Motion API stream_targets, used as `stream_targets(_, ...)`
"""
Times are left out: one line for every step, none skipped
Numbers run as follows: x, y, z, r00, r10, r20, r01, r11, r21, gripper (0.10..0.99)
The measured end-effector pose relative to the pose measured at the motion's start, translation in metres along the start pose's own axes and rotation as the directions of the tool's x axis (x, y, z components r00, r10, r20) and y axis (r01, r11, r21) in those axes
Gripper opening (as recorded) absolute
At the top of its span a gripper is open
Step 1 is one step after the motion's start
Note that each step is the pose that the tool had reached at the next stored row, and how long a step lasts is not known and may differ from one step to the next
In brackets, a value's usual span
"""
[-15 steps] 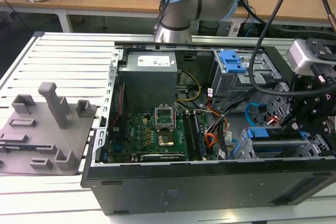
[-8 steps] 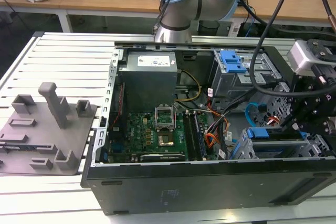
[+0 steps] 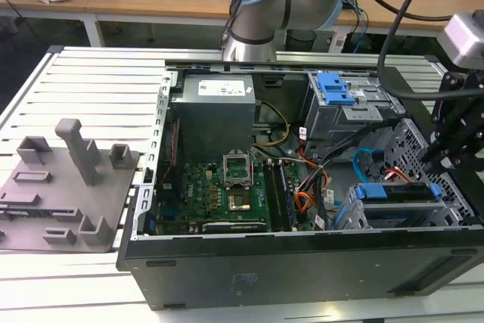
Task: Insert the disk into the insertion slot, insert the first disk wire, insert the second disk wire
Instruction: 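Insert the first disk wire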
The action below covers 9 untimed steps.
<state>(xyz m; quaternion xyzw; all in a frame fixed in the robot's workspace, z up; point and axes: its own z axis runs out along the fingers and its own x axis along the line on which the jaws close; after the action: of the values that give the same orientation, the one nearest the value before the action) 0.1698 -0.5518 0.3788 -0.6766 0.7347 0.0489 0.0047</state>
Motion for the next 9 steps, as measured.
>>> stream_targets(-0.0001, 0.0, -0.0003, 1.0, 0.0, 0.0003, 0.0, 1.0, 0.0, 0.239)
stream_targets(-0.0001, 0.0, -0.0004, 1.0, 0.0, 0.0002, 0.0, 1.0, 0.0, 0.239)
stream_targets(-0.0001, 0.0, -0.0006, 1.0, 0.0, 0.0, 0.0, 1.0, 0.0, 0.239)
stream_targets(-0.0001, 0.0, -0.0007, 1.0, 0.0, 0.0, 0.0, 1.0, 0.0, 0.239)
stream_targets(-0.0001, 0.0, -0.0009, 1.0, 0.0, 0.0, 0.0, 1.0, 0.0, 0.239)
stream_targets(-0.0001, 0.0, -0.001, 1.0, 0.0, 0.0, 0.0, 1.0, 0.0, 0.239)
stream_targets(-0.0001, 0.0001, -0.0011, 1.0, 0.0, -0.0001, 0.0, 1.0, 0.0, 0.239)
stream_targets(-0.0001, 0.0001, -0.0012, 1.0, 0.0, -0.0001, 0.0, 1.0, 0.0, 0.227)
stream_targets(-0.0001, 0.0001, -0.0013, 1.0, 0.0, 0.0, 0.0, 1.0, 0.0, 0.157)
